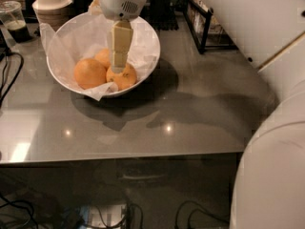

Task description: Pick orange from white bowl

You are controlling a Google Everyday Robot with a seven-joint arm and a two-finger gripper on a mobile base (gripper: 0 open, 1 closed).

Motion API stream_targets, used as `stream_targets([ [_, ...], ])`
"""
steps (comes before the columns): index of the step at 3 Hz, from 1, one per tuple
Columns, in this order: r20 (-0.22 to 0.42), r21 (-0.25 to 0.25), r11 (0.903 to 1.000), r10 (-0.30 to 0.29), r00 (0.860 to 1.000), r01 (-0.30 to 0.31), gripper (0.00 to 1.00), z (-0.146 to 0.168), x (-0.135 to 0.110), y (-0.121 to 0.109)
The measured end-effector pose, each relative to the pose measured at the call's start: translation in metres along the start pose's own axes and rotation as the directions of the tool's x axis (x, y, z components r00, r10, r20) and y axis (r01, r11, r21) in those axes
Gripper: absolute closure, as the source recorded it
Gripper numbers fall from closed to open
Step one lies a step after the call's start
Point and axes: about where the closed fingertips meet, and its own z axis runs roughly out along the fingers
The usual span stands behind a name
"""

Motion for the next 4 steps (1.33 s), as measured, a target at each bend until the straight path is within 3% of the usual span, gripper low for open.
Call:
stream_targets([
  [2, 0.015, -0.001, 0.9959, 0.09, 0.996, -0.09, 0.0, 0.028, 0.021, -0.001],
  [4, 0.027, 0.067, 0.9852, 0.156, 0.987, -0.158, 0.0, 0.038, 0.039, -0.011],
])
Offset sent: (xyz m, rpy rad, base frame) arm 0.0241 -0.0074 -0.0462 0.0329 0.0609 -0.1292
